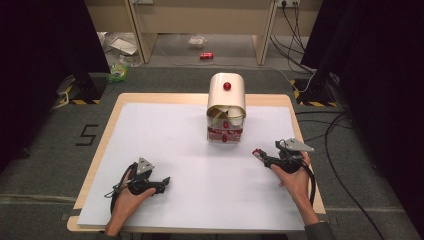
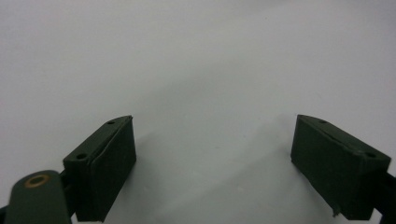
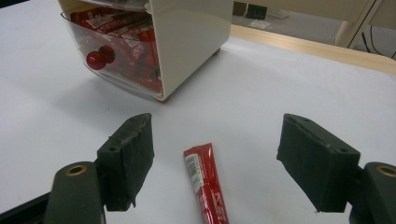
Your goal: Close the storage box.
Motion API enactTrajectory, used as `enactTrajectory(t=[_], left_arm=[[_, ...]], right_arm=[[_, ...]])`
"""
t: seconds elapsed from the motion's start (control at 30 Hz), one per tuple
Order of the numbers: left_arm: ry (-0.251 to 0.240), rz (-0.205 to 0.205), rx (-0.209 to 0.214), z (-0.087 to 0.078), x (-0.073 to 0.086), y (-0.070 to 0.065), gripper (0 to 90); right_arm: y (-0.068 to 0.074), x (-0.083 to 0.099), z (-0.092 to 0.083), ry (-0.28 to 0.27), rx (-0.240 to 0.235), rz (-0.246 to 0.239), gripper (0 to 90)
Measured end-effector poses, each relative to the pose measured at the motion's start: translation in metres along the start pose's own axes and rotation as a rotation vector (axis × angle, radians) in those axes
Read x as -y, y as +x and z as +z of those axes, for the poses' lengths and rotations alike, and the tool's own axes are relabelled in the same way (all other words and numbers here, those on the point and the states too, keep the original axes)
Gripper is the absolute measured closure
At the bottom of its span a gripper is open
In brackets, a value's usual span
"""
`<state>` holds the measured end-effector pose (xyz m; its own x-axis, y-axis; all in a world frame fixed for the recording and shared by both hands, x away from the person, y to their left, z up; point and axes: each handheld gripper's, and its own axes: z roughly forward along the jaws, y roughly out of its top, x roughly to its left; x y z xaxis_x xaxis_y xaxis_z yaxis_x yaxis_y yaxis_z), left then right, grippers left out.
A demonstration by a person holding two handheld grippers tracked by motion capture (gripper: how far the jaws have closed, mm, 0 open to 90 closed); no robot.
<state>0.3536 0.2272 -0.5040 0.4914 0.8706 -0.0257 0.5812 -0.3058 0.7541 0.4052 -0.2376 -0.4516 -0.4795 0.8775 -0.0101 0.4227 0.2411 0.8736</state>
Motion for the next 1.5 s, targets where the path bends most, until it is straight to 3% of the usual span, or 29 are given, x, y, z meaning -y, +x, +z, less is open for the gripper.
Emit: enactTrajectory(t=[0.67, 1.5], left_arm=[[0.0, 0.0, 0.0, 0.0, 0.0, 0.0, 13.1], [0.0, 0.0, 0.0, 0.0, 0.0, 0.0, 13.1]], right_arm=[[-0.008, 0.015, -0.02, 0.012, 0.006, 0.013, 26.8], [-0.004, 0.036, -0.038, 0.049, -0.012, 0.019, 26.4]])
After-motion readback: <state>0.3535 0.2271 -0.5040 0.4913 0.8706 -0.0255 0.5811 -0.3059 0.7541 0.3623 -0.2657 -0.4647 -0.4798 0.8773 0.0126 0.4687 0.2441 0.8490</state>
